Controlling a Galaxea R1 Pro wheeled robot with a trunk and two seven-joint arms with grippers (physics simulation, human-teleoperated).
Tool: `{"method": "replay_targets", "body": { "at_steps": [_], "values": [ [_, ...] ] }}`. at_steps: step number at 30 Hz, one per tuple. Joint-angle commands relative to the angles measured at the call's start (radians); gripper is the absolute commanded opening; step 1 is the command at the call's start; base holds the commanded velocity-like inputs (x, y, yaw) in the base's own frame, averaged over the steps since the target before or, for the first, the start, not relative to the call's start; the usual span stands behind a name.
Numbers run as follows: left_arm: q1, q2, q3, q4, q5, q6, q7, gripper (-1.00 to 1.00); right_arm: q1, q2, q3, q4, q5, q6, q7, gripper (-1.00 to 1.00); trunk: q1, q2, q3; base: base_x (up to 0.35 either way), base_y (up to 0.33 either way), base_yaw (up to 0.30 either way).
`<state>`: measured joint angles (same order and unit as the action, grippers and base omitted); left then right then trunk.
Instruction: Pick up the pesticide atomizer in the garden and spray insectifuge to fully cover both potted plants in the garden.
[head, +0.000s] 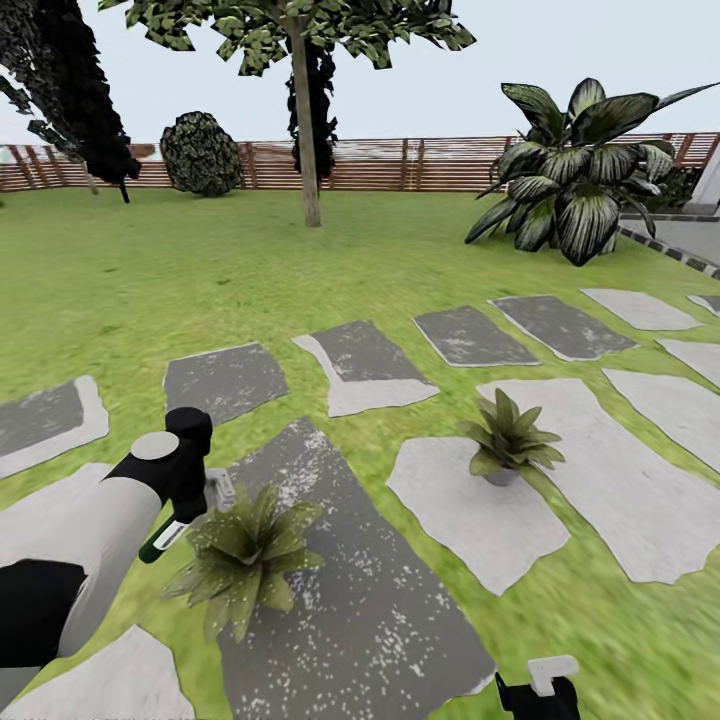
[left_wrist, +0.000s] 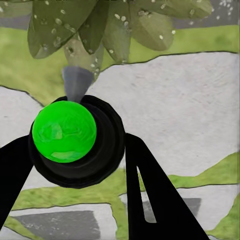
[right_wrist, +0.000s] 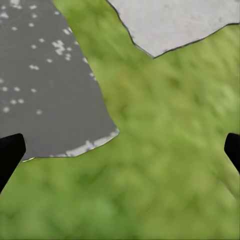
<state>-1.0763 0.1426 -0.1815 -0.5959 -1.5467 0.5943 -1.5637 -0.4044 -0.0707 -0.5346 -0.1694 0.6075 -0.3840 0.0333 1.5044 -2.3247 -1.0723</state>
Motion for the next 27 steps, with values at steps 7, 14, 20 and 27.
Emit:
{"method": "replay_targets", "body": {
  "at_steps": [7,14,20,27],
  "values": [
    [-0.001,0.001,-0.006,-0.002,-0.004,0.014,-0.007,-1.0,-0.001,0.0,-0.008,0.001,0.006,-0.004,0.003,1.0,0.0,0.0,-0.001,0.0,-0.159,0.008],
    [-0.001,0.0,-0.005,-0.002,-0.004,0.015,-0.007,-1.0,-0.001,0.0,-0.008,0.001,0.006,-0.004,0.003,1.0,0.0,0.0,-0.001,0.0,-0.265,0.056],
    [-0.001,0.0,-0.004,-0.003,-0.004,0.015,-0.007,-1.0,-0.001,0.0,-0.008,0.001,0.006,-0.004,0.003,1.0,0.0,0.0,-0.001,0.013,-0.268,0.262],
    [-0.001,0.001,-0.004,-0.009,-0.004,0.015,-0.007,-1.0,-0.001,0.0,-0.008,0.001,0.006,-0.004,0.003,1.0,0.0,0.0,-0.001,0.086,-0.268,0.277]
  ]
}}
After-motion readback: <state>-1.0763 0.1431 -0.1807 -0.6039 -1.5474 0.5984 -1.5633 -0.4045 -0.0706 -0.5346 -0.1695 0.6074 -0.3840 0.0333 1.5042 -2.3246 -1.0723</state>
